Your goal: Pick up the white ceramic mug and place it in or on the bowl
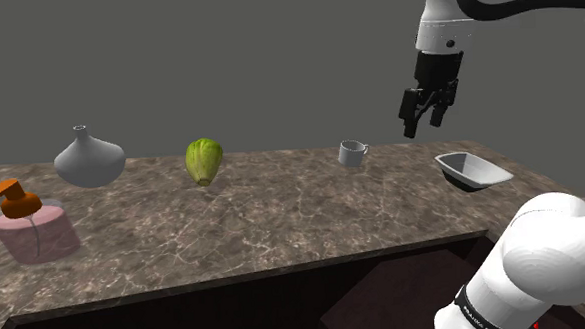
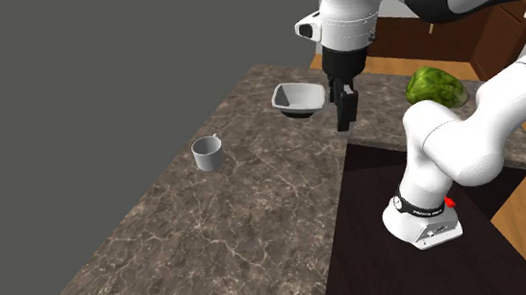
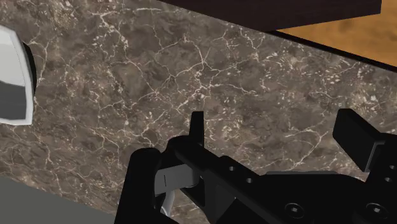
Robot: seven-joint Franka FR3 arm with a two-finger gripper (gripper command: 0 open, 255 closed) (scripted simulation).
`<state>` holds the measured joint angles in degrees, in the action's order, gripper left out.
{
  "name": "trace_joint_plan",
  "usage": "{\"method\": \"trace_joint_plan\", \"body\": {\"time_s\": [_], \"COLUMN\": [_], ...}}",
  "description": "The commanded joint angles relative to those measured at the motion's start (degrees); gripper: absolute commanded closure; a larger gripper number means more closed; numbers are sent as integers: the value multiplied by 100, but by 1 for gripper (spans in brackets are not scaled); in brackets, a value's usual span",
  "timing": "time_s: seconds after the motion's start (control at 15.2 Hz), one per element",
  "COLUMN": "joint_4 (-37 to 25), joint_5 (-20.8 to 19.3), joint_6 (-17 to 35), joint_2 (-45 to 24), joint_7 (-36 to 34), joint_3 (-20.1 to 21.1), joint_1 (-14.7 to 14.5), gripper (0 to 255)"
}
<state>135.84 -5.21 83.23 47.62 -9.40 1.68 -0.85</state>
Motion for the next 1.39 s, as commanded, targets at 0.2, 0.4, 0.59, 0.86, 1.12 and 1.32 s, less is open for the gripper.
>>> {"method": "trace_joint_plan", "body": {"time_s": [0.2, 0.4, 0.59, 0.86, 1.12, 1.32], "joint_4": [61, 50, -35, -259, -607, -948], "joint_5": [-155, -282, -373, -428, -391, -296], "joint_6": [514, 1015, 1496, 2087, 2603, 2930], "joint_2": [-413, -886, -1409, -2172, -2989, -3628], "joint_7": [210, 413, 617, 895, 1196, 1443], "joint_3": [-238, -469, -690, -968, -1222, -1390], "joint_1": [68, 130, 184, 237, 274, 300], "gripper": [0, 0, 0, 0, 0, 0]}}
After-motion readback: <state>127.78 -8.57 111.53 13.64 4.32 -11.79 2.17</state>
